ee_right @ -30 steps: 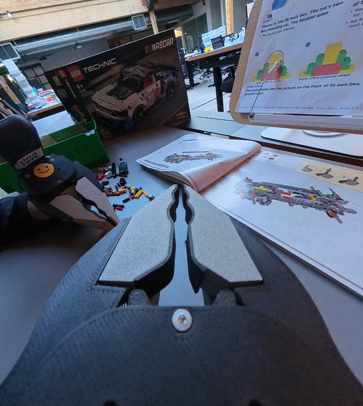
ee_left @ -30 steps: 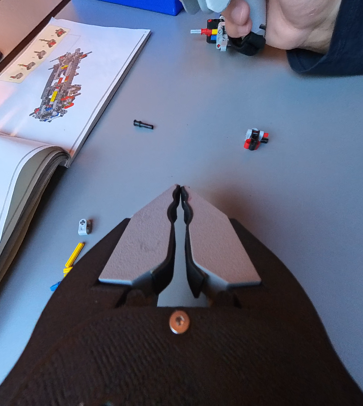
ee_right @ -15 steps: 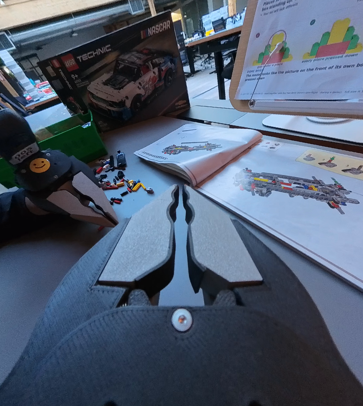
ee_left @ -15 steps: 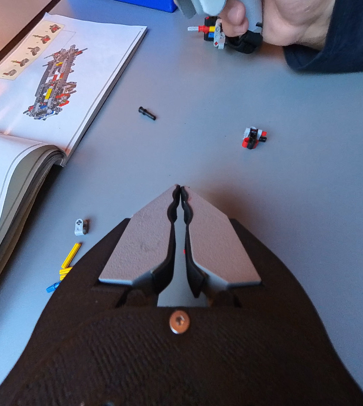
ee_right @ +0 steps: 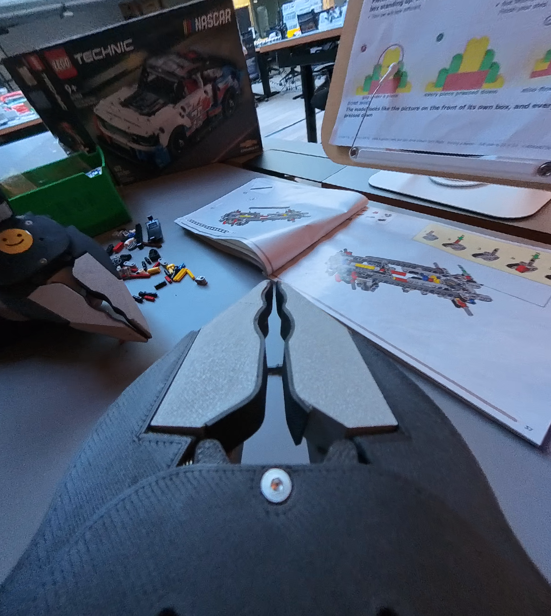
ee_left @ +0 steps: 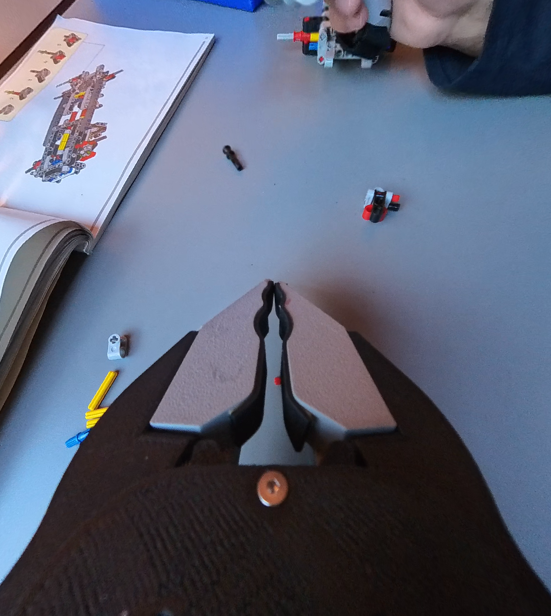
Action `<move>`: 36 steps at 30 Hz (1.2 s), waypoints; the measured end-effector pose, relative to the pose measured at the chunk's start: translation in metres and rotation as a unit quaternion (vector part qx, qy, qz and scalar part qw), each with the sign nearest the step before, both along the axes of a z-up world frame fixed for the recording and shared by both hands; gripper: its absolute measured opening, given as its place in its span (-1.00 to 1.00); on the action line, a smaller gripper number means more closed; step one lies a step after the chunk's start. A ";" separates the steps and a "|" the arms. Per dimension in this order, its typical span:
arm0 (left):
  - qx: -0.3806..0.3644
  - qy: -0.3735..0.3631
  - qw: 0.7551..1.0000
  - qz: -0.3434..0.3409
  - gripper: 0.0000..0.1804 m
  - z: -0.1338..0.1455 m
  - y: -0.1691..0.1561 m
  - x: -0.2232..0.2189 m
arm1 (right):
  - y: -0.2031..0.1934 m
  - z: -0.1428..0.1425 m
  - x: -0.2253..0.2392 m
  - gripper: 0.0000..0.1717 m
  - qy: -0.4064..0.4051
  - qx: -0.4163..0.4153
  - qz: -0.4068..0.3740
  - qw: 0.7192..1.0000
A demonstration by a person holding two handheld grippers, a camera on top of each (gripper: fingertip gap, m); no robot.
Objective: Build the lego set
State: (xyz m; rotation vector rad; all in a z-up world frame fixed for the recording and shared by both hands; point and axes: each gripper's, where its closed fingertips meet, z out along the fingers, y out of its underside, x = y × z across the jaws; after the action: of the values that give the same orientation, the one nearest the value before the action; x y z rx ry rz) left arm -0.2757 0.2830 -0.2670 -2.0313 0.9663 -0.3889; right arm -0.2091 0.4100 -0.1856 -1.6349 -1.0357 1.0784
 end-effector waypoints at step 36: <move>-0.004 0.004 1.000 -0.001 -1.00 -0.002 0.000 -0.001 | -0.003 -0.003 -0.001 -1.00 -0.003 -0.005 0.010 1.000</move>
State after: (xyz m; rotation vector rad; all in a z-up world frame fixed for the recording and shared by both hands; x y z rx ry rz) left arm -0.2763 0.2832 -0.2691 -2.0417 0.9718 -0.3871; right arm -0.2103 0.4069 -0.1883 -1.6407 -1.0546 1.0942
